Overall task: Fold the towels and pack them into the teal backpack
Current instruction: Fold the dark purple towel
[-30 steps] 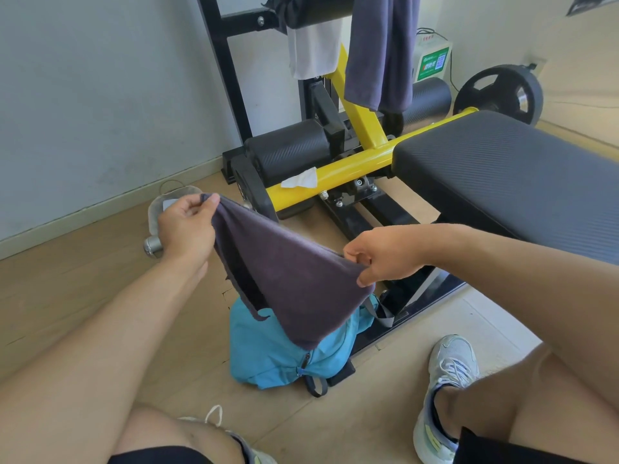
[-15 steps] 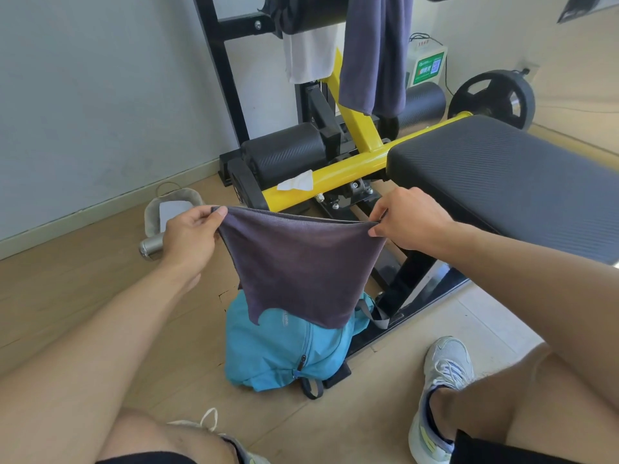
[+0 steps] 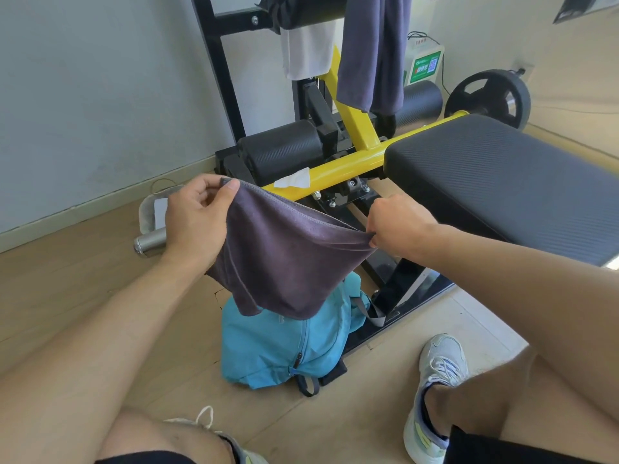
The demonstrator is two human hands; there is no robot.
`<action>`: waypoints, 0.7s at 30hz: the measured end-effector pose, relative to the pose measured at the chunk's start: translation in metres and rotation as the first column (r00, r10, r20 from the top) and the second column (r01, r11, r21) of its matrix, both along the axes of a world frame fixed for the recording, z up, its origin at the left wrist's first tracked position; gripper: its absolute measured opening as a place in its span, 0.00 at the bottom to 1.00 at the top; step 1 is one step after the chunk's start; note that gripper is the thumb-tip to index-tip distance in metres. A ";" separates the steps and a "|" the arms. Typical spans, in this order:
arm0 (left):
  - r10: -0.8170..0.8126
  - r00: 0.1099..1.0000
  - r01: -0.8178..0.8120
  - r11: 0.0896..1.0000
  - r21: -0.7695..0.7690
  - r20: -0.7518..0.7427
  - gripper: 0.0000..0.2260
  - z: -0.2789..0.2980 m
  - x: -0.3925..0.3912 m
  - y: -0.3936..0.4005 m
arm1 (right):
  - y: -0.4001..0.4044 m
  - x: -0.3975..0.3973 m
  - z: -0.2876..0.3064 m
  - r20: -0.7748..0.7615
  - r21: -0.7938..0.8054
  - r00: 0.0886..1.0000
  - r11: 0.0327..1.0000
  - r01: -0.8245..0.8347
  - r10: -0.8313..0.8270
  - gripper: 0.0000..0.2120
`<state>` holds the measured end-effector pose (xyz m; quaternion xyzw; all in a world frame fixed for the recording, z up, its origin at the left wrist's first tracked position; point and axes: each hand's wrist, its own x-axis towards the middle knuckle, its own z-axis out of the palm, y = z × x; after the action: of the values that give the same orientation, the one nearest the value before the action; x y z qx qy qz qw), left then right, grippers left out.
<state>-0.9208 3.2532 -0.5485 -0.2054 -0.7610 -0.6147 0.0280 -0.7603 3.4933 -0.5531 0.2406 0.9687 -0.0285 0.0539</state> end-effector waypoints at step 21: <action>-0.073 0.884 0.130 0.987 -0.094 0.462 0.10 -0.030 -0.022 -0.037 | 0.024 0.014 0.013 -0.088 -0.916 0.917 0.393 0.079 -0.390 0.14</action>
<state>-0.9423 3.2165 -0.5789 -0.0960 -0.7706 -0.5985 -0.1967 -0.7467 3.5172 -0.5405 0.3032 0.7543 -0.5817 0.0268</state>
